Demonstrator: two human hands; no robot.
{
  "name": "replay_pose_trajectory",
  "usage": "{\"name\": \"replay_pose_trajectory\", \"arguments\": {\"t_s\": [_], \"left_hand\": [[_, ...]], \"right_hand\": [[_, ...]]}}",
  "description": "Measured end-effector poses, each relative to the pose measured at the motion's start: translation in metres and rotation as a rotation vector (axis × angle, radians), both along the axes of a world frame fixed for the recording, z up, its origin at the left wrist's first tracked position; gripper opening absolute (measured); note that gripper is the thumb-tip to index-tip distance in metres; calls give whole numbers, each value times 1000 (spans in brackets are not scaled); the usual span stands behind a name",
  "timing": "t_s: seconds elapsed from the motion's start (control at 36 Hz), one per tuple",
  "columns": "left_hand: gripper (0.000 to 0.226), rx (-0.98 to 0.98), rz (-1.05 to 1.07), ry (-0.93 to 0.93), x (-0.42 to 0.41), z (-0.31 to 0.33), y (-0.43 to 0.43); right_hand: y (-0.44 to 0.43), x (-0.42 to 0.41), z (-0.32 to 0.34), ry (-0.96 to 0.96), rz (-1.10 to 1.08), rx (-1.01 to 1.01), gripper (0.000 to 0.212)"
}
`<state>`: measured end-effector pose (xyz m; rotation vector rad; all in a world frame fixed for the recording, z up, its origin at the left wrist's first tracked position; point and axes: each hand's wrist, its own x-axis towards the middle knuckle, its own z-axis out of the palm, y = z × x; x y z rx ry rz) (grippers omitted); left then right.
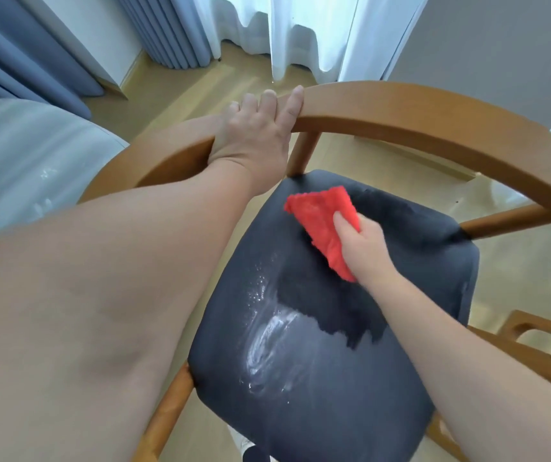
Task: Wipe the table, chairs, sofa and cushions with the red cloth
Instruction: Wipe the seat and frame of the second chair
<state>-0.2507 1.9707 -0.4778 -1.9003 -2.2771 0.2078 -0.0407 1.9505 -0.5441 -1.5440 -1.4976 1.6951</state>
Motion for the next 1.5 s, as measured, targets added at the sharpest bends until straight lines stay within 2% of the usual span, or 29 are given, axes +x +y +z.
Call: {"name": "replay_pose_trajectory", "arguments": {"t_s": [0.06, 0.08, 0.17, 0.19, 0.28, 0.33, 0.47, 0.64, 0.72, 0.83, 0.92, 0.97, 1.06, 1.14, 1.19, 1.25, 1.31, 1.39, 1.5], "left_hand": [[58, 2, 2, 7, 0, 0, 0], [58, 2, 3, 8, 0, 0, 0], [59, 2, 1, 1, 0, 0, 0], [59, 2, 1, -3, 0, 0, 1], [59, 10, 0, 8, 1, -1, 1], [59, 18, -3, 18, -1, -2, 1], [59, 25, -10, 30, -3, -6, 1], [60, -7, 5, 18, -2, -2, 0], [60, -12, 7, 23, -1, 0, 0], [60, -20, 11, 13, 1, 2, 0], [61, -13, 10, 12, -1, 2, 0], [60, -3, 14, 14, -1, 1, 0], [61, 1, 16, 22, 0, -1, 1], [65, -2, 13, 35, 0, -3, 1], [66, 2, 15, 46, -1, -4, 0], [63, 15, 9, 49, -1, -4, 1], [62, 21, 3, 43, -1, -4, 1], [61, 27, -1, 35, -3, -4, 2], [61, 14, 3, 14, -2, -3, 2]], "right_hand": [[28, -9, 5, 28, -50, 30, 25], [41, -12, 6, -38, -34, 116, 26], [72, -17, -2, -404, 199, 530, 33], [79, -20, -10, -486, 287, 592, 36], [77, -30, -45, -663, 595, 572, 44], [57, -36, -64, -723, 668, 604, 43], [-7, -44, -75, -611, 628, 719, 42], [-126, -9, -60, -486, 935, 784, 44], [-141, 6, -54, -396, 997, 747, 40], [-104, -7, -39, -117, 857, 516, 33], [-68, -25, -21, -77, 561, 389, 28], [-37, -35, -14, -53, 328, 281, 34], [7, -51, -6, -12, 228, 269, 33], [36, -69, -1, -90, 346, 471, 30], [44, -79, -13, -155, 539, 614, 25], [47, -85, -36, -396, 844, 762, 37], [35, -86, -56, -608, 1006, 749, 48], [4, -85, -71, -619, 993, 740, 51], [-62, -72, -68, -498, 1059, 758, 47]]}}
